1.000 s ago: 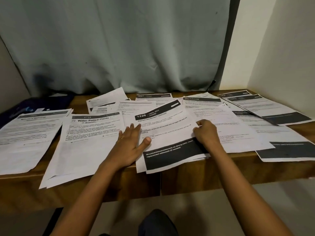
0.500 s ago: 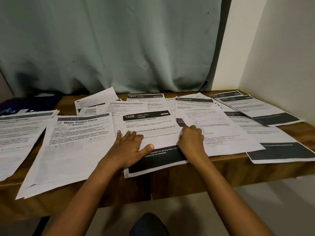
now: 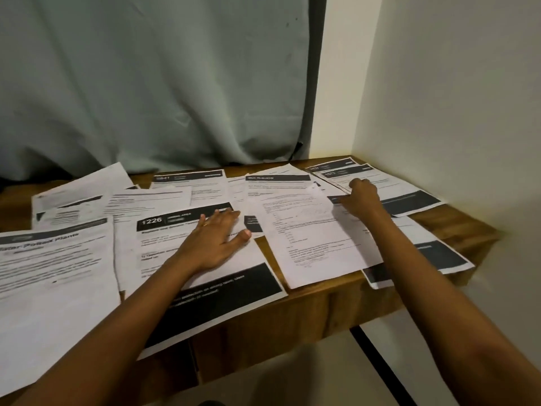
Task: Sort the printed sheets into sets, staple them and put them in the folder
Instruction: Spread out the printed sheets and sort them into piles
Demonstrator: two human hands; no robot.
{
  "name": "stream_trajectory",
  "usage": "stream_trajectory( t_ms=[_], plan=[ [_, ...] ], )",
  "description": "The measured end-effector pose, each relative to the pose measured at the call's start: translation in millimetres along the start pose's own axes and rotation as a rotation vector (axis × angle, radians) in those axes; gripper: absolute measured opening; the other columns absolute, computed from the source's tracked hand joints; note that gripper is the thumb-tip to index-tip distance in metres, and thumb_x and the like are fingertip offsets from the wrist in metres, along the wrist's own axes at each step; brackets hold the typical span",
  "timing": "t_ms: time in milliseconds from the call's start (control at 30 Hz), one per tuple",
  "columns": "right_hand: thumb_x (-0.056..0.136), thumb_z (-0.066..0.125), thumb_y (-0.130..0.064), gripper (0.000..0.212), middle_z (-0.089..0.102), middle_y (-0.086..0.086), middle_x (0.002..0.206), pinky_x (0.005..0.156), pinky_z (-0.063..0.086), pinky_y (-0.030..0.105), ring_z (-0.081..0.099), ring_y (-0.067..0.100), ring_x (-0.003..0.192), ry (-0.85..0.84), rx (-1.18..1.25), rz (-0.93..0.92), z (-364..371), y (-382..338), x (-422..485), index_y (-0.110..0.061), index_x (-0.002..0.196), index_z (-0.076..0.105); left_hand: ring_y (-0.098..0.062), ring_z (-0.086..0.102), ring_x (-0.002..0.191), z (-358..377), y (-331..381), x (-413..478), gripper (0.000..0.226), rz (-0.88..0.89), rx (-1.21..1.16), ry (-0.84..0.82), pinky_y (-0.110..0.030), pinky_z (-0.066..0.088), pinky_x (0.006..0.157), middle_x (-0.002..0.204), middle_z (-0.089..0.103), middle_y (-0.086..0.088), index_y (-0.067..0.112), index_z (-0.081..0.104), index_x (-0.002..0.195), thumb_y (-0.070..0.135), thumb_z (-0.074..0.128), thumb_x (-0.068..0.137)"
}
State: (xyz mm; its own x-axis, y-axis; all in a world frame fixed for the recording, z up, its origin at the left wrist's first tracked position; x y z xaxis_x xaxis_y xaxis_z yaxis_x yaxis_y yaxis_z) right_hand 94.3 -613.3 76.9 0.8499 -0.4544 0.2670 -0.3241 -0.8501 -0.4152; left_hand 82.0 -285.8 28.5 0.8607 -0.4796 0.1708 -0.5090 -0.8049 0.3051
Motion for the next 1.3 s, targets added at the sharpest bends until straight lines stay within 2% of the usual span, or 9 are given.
stream_trajectory(
  t_ms=[100, 200, 267, 367, 467, 900, 1067, 1167, 1300],
  plan=[
    [0.09, 0.062, -0.028, 0.048, 0.053, 0.024, 0.127, 0.095, 0.04, 0.039, 0.047, 0.038, 0.119, -0.031, -0.051, 0.022, -1.8, 38.8, 20.0, 0.004, 0.123, 0.05, -0.016, -0.001, 0.148, 16.4, -10.0, 2.5, 0.084, -0.046, 0.056, -0.057, -0.04, -0.004, 0.118, 0.161, 0.005, 0.004, 0.03, 0.011, 0.153, 0.078, 0.011, 0.084],
    [0.091, 0.057, -0.037, 0.056, 0.048, 0.022, 0.133, 0.104, 0.035, 0.042, 0.044, 0.037, 0.123, -0.117, -0.118, 0.08, 6.1, 66.5, 29.5, 0.002, 0.13, 0.045, -0.015, 0.0, 0.148, 23.7, -15.8, 3.2, 0.109, -0.066, 0.094, -0.072, -0.04, -0.005, 0.118, 0.161, 0.004, 0.005, 0.032, 0.009, 0.153, 0.09, -0.008, 0.062],
    [0.095, 0.05, -0.036, 0.048, 0.053, 0.021, 0.129, 0.103, 0.038, 0.042, 0.049, 0.036, 0.119, -0.167, -0.102, 0.084, 13.4, 73.4, 29.8, 0.001, 0.127, 0.048, -0.014, 0.0, 0.148, 25.0, -18.6, 4.2, 0.116, -0.067, 0.112, -0.067, -0.039, -0.004, 0.118, 0.161, 0.004, 0.005, 0.033, 0.009, 0.153, 0.092, -0.014, 0.055],
    [0.098, 0.047, -0.032, 0.038, 0.062, 0.016, 0.117, 0.091, 0.046, 0.038, 0.058, 0.03, 0.105, -0.154, -0.023, 0.091, 20.5, 75.5, 26.9, -0.004, 0.121, 0.055, -0.012, 0.0, 0.148, 26.0, -20.6, 5.2, 0.114, -0.064, 0.14, -0.061, -0.036, -0.004, 0.118, 0.161, 0.002, 0.007, 0.035, 0.007, 0.152, 0.091, -0.014, 0.055],
    [0.099, 0.045, -0.032, 0.032, 0.065, 0.013, 0.109, 0.085, 0.05, 0.037, 0.061, 0.027, 0.097, -0.089, -0.054, 0.073, 24.2, 74.2, 29.3, -0.008, 0.115, 0.06, -0.011, -0.001, 0.147, 26.8, -20.5, 4.8, 0.117, -0.067, 0.141, -0.058, -0.036, -0.005, 0.118, 0.16, 0.002, 0.008, 0.036, 0.007, 0.152, 0.093, -0.016, 0.053],
    [0.102, 0.039, -0.032, 0.034, 0.065, 0.01, 0.11, 0.084, 0.049, 0.034, 0.061, 0.024, 0.1, -0.022, -0.267, -0.047, 24.8, 57.0, 21.4, -0.012, 0.119, 0.06, -0.011, 0.001, 0.147, 26.1, -20.3, 4.2, 0.12, -0.07, 0.117, -0.044, -0.034, -0.005, 0.118, 0.16, 0.004, 0.007, 0.037, 0.01, 0.151, 0.095, -0.017, 0.05],
    [0.098, 0.049, -0.024, 0.027, 0.063, 0.01, 0.11, 0.077, 0.048, 0.032, 0.061, 0.024, 0.099, -0.056, -0.325, -0.034, 13.9, 50.5, 21.2, -0.011, 0.121, 0.056, -0.011, 0.001, 0.148, 24.5, -18.1, 3.0, 0.118, -0.079, 0.118, -0.041, -0.035, -0.005, 0.118, 0.16, 0.005, 0.008, 0.037, 0.011, 0.151, 0.094, -0.015, 0.052],
    [0.096, 0.053, -0.015, 0.03, 0.063, 0.015, 0.111, 0.078, 0.052, 0.036, 0.063, 0.027, 0.097, 0.048, -0.341, -0.041, -13.3, 32.7, 17.7, -0.008, 0.126, 0.053, -0.012, 0.0, 0.148, 24.0, -17.0, 2.4, 0.109, -0.082, 0.122, -0.046, -0.035, -0.005, 0.118, 0.161, 0.004, 0.007, 0.036, 0.011, 0.152, 0.088, -0.008, 0.058],
    [0.098, 0.045, -0.011, 0.028, 0.065, 0.013, 0.101, 0.065, 0.045, 0.034, 0.06, 0.026, 0.079, 0.214, -0.433, -0.246, -46.7, -27.6, -21.8, -0.008, 0.126, 0.05, -0.013, 0.001, 0.148, 23.6, -16.3, 1.4, 0.109, -0.073, 0.096, -0.043, -0.034, -0.005, 0.118, 0.161, 0.005, 0.005, 0.033, 0.011, 0.153, 0.087, -0.007, 0.06]
  ],
)
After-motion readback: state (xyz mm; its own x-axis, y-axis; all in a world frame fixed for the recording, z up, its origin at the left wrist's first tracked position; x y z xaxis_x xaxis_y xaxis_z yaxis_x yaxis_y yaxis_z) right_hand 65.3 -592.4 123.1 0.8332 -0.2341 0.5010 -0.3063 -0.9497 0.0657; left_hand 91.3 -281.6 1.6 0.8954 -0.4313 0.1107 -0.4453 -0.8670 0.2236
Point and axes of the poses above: each hand's wrist, its own x-axis towards the middle knuckle, its own z-axis out of the palm, y = z × x, the point moved 6 cm from there along x, towards the middle knuckle
